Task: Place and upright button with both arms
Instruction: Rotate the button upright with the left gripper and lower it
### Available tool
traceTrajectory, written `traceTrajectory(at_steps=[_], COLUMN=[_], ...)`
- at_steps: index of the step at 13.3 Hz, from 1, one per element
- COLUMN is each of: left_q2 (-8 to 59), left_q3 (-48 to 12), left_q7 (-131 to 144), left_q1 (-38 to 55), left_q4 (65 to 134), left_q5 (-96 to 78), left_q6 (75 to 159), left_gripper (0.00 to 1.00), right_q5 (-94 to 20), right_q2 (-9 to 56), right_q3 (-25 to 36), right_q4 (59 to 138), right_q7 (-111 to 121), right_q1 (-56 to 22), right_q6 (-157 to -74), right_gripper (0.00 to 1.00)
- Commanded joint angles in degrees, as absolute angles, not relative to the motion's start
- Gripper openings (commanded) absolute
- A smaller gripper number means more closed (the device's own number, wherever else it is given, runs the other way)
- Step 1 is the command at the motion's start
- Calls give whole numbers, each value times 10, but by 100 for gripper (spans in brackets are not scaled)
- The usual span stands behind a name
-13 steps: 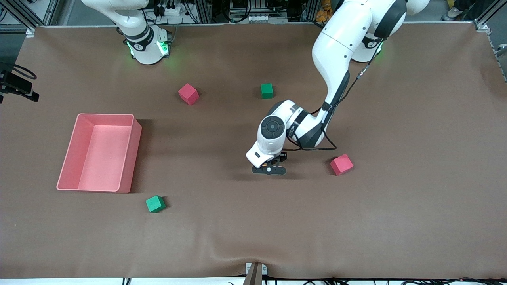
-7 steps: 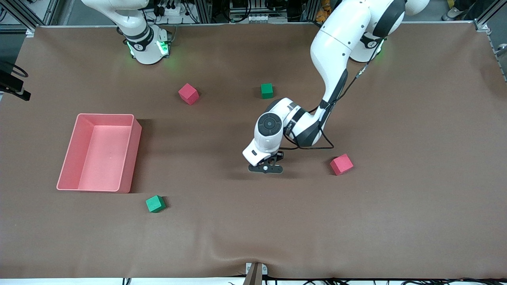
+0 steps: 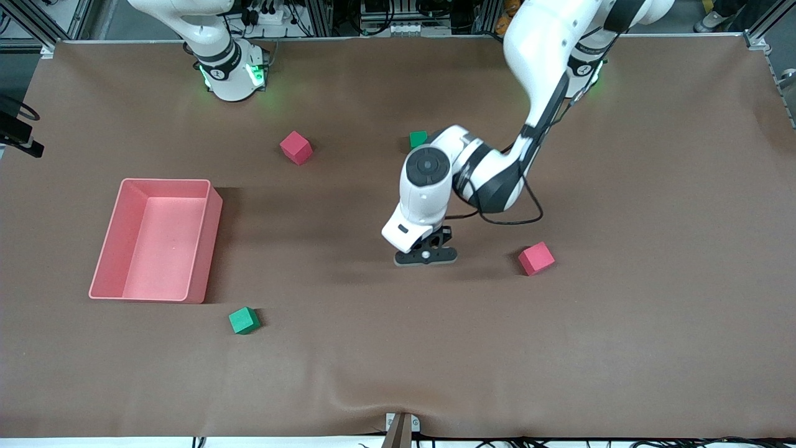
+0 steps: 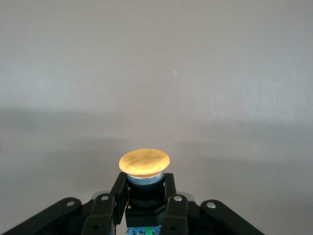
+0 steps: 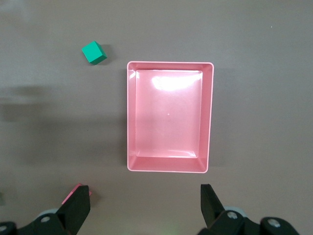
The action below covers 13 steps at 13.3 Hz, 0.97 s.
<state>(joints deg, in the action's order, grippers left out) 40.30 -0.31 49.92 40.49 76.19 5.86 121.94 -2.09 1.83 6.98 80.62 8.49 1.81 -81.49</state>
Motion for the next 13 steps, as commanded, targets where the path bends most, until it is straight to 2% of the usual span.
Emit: traceTrajectory(at_steps=[1,6,9,13], left_q2=[367,376,407,463], left_q3=[6,4,4,5], left_q7=[630,946,1088,1245], left_q1=[434,496,541,616], left_q4=[780,780,780,780], left_q5=[116,340,460,570], left_q6=[1202,1189,1087,1020], left_gripper=[0,0,0,0], right_q5=[-20,-22,-22,-23], right_q2=[18,18,17,18], right_q3=[63,62,66,64], right_q4=[798,798,797,799], right_q7=[79,79,79,79], right_q1=[27,26,29,31], right_q6=[-808,-805,-805,-804], right_gripper=[100,100,100,100])
